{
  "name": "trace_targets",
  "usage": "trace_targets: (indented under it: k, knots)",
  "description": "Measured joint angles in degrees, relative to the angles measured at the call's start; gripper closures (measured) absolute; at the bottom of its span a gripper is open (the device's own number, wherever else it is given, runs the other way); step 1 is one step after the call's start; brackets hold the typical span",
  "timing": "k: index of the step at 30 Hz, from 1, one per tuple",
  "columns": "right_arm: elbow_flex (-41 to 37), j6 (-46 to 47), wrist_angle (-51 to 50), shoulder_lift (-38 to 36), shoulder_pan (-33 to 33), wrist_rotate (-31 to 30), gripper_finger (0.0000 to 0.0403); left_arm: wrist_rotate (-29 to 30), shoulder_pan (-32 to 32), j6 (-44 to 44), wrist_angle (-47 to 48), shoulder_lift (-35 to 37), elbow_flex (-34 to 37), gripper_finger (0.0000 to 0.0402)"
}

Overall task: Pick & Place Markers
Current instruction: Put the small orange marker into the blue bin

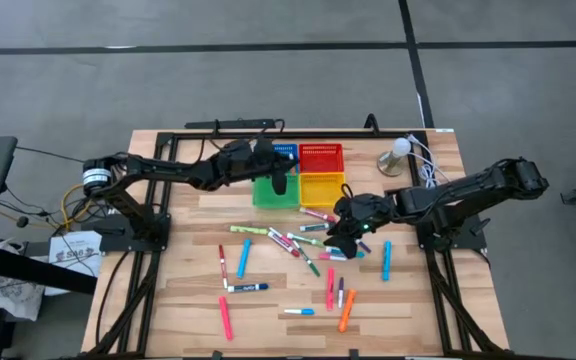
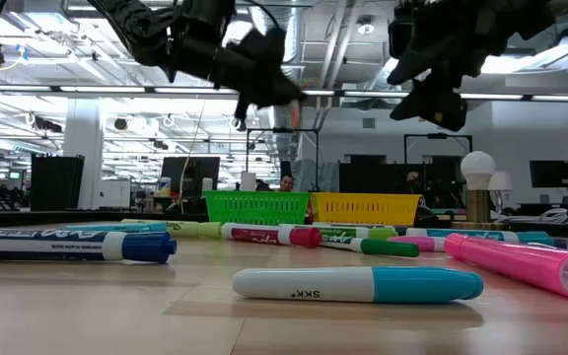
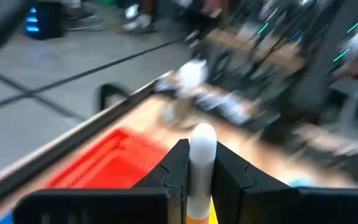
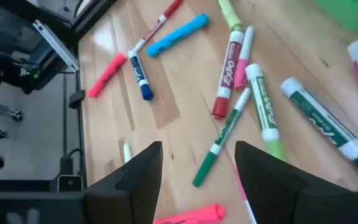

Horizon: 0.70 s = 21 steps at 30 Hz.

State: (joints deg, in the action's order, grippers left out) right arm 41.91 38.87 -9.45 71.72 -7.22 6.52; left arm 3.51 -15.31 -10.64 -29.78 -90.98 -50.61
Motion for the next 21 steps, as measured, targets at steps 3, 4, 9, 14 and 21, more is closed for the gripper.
trace_targets:
  k: [3,4,9,14,21]
  knots:
    - [0.0,-0.69,-0.25,0.0,0.1,-0.09,0.021,3.56,-1.85,6.84,5.28,0.0,0.0,0.0363]
    - [0.0,-1.11,-0.2,0.0,0.1,-0.14,0.0209,4.41,-2.74,8.58,6.74,0.0,0.0,0.0362]
    - [0.0,-1.72,-0.19,0.0,0.09,-0.24,0.021,4.86,-7.76,13.53,12.58,-0.01,0.0,0.0359]
    - [0.0,-1.4,0.84,0.02,0.21,-0.46,0.0213,-0.93,-12.99,18.27,14.4,0.0,0.0,0.0363]
    - [0.0,1.67,4.16,0.02,0.22,-0.5,0.0215,-7.46,-16.0,22.65,14.04,-0.53,-0.02,0.0359]
